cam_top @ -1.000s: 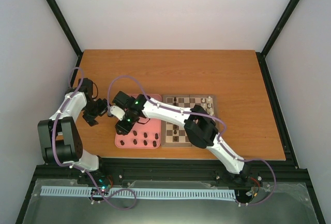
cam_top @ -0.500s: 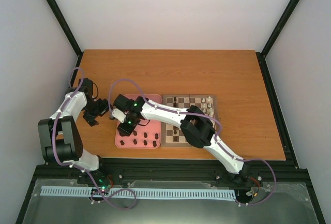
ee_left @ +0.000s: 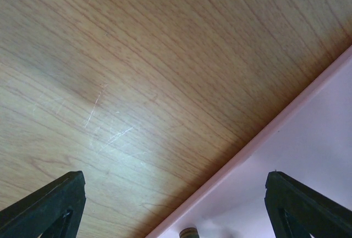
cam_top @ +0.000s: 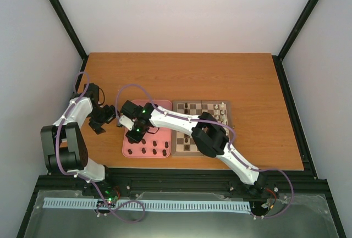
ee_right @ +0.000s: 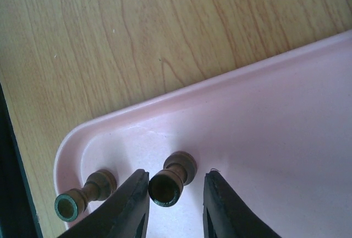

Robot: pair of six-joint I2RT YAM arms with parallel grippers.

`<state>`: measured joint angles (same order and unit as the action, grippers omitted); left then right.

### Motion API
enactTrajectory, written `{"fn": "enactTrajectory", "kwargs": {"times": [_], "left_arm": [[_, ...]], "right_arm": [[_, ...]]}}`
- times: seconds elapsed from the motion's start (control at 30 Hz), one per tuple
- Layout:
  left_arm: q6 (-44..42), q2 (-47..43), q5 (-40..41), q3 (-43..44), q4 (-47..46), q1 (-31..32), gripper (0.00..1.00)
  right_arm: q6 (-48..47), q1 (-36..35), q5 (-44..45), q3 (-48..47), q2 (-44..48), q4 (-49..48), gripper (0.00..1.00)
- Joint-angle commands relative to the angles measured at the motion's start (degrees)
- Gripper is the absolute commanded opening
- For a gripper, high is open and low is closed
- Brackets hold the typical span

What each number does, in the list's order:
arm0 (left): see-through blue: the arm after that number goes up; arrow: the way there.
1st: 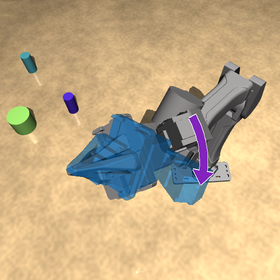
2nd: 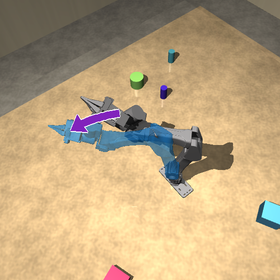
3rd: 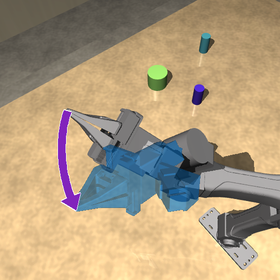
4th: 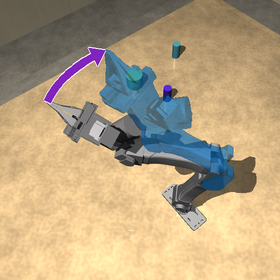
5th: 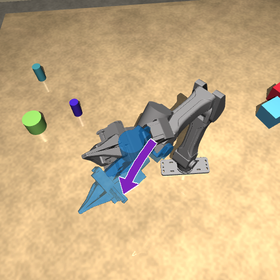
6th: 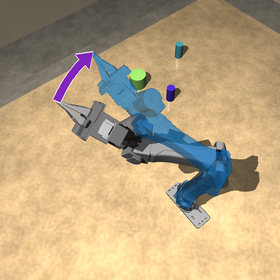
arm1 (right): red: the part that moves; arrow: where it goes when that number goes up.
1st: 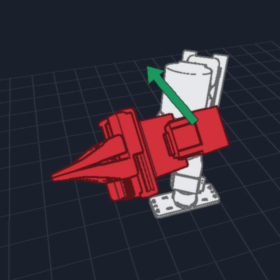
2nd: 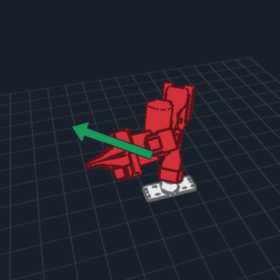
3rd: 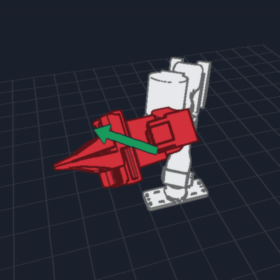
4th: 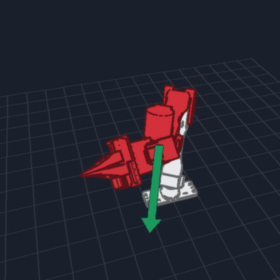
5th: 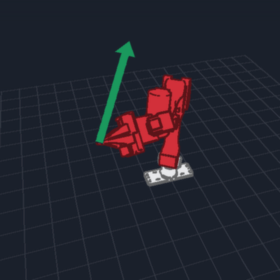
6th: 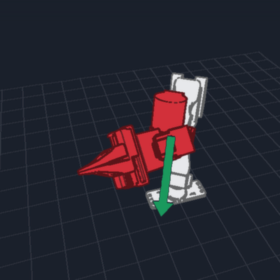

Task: Set up the chess pieces on the board
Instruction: Pick up the chess piece from the storage box, then place the chess piece on the chessboard.

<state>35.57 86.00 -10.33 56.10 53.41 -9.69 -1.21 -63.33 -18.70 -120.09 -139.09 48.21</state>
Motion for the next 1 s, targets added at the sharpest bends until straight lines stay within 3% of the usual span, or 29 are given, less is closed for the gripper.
{"fn": "enactTrajectory", "kwargs": {"times": [0.0,0.2,0.53,0.73,0.97], "left_arm": [[-0.22,0.47,-0.68,1.15,-1.11,-0.27,1.0],[-0.24,0.44,-0.59,1.03,-1.09,-0.26,1.0],[-0.24,0.24,-0.53,1.18,-0.98,-0.32,1.0],[-0.33,0.07,-0.42,1.3,-0.93,-0.32,1.0],[-0.36,0.73,-0.7,1.46,-1.07,-0.28,1.0]], "right_arm": [[-0.46,-0.3,-0.1,-1.79,-1.34,-0.24,0.26],[-0.43,-0.31,0.17,-1.99,-1.27,-0.05,0.12],[1.09,1.59,8.52,-1.9,4.72,-2.65,0.05],[3.75,8.45,14.12,-1.3,8.85,-2.28,0.04],[5.35,19.09,11.31,0.86,10.43,1.13,0.04]]}}
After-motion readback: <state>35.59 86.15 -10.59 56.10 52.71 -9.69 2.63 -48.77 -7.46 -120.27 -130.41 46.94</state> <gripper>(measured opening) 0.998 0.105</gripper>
